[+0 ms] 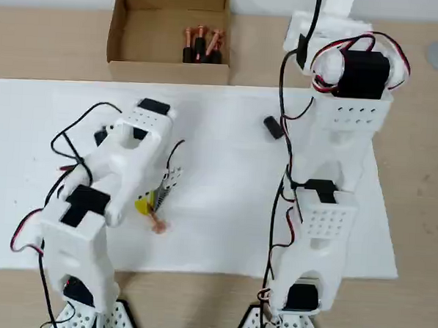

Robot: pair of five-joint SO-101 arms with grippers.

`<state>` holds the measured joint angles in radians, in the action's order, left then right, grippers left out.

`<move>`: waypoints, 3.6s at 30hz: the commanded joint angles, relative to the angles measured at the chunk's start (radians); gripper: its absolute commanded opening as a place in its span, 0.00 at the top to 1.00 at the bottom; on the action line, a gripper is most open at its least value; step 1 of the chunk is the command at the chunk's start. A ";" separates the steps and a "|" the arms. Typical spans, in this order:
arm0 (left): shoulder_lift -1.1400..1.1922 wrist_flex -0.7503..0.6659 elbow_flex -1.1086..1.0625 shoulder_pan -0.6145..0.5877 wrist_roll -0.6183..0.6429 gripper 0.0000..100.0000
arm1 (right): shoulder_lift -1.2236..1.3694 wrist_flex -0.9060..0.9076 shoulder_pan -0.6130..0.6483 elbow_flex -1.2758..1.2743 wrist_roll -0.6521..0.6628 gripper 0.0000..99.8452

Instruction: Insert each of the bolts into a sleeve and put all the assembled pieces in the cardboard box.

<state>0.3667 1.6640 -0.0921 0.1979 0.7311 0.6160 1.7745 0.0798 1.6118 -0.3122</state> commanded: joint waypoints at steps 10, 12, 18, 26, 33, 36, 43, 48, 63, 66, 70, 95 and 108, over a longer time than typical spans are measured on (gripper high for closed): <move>-0.493 0.089 0.264 -0.012 -0.445 0.99 | -0.059 0.011 -0.019 0.044 -0.009 0.75; -0.522 0.089 0.265 -0.040 -0.540 0.99 | -0.059 0.009 -0.018 0.044 -0.009 0.75; -0.444 0.087 0.204 -0.107 -0.881 0.99 | -0.058 0.008 -0.013 0.044 -0.011 0.75; -0.297 0.044 0.204 -0.272 -1.013 0.92 | -0.058 0.012 -0.016 0.044 -0.011 0.75; -0.286 -0.041 0.256 -0.276 -0.862 0.84 | -0.058 0.012 -0.015 0.042 -0.011 0.75; -0.285 -0.057 0.238 -0.273 -0.595 0.86 | -0.058 0.012 -0.013 0.042 -0.011 0.75; -0.283 -0.173 0.100 -0.278 -0.318 0.88 | -0.058 0.012 -0.018 0.042 -0.011 0.75; -0.283 -0.296 0.003 -0.264 -0.305 0.88 | -0.058 0.012 -0.018 0.042 -0.011 0.75; -0.030 -0.354 0.003 -0.259 -0.305 0.88 | -0.058 0.012 -0.018 0.042 -0.011 0.75; 0.065 -0.347 0.034 -0.259 -0.305 0.88 | -0.058 0.012 -0.019 0.042 -0.011 0.75; 0.090 -0.276 0.121 -0.261 -0.310 0.88 | -0.058 0.012 -0.019 0.042 -0.011 0.75; 0.120 -0.247 0.563 -0.152 0.227 0.88 | -0.001 0.012 -0.019 0.044 -0.011 0.75; 0.219 -0.384 0.580 -0.161 0.301 0.88 | 0.002 0.012 -0.035 0.042 -0.011 0.75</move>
<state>0.5984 1.3188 0.4388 0.0307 1.0211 0.6237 1.7745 0.0675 1.6134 -0.3122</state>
